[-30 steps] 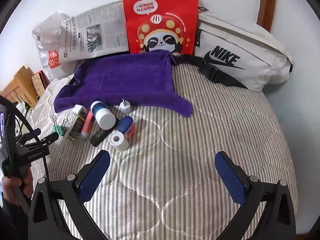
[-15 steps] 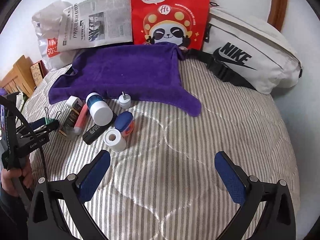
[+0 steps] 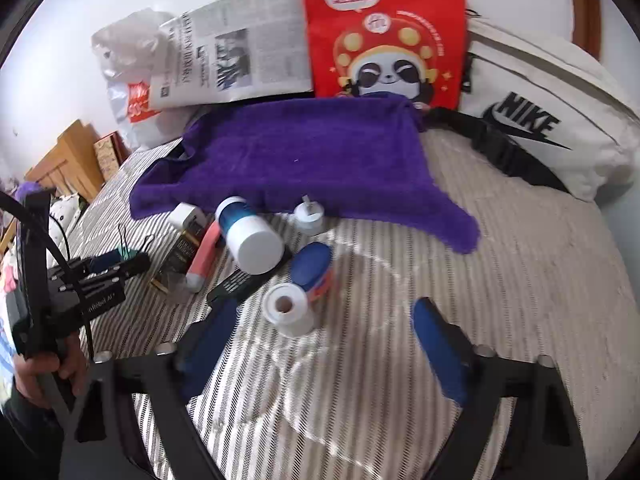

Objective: Organize rigid objects
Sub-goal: 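Grasp the green binder clip with the left gripper while the right gripper grasps the white tape roll, then carry the tape roll onto the purple towel and open the right gripper while the left gripper carries the clip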

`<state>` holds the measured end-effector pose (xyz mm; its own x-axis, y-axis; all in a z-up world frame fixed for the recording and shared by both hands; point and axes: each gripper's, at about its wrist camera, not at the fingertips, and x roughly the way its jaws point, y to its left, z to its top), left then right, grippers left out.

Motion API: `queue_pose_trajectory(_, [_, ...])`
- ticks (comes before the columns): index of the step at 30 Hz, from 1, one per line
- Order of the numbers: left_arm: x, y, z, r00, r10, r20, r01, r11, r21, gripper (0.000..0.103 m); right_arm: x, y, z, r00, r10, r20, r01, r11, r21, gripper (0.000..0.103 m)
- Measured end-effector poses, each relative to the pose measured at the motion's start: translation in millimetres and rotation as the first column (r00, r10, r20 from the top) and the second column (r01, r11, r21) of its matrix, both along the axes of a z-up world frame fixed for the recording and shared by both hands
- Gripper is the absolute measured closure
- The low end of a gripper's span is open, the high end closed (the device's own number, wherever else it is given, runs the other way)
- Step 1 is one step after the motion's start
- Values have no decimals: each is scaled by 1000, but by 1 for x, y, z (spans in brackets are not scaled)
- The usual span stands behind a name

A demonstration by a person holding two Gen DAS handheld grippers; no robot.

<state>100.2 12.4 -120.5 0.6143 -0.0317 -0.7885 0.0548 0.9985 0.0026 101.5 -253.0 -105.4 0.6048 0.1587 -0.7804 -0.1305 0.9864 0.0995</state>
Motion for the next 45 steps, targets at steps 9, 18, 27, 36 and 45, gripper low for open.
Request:
queue_pose_trajectory(9, [0,0,1,1000,0,0,0,1000,1,63,3,27,-34,997,77,24,-74,992,-105,65])
queue_pose_trajectory(18, [0,-1,0,1000,0,1,0,1000,2,63,2,30,-38,997,80,25,-76,991,-114,71])
queue_pose_trajectory(27, [1,1,1,1000,0,0,0,1000,-1,63,3,30,-38,997,79,23,-76,992,-104,71])
queue_pose_trajectory(36, [-1,1,1,1000,-6,-3,6,1000,-2,64,-9,35,-21,992,94,86,-82,988,-131,75])
queue_pose_trajectory(45, [-11,15,24,999,50,-12,-51,998,-34,64,-10,15,11,987,115,110,-105,990,-91,75])
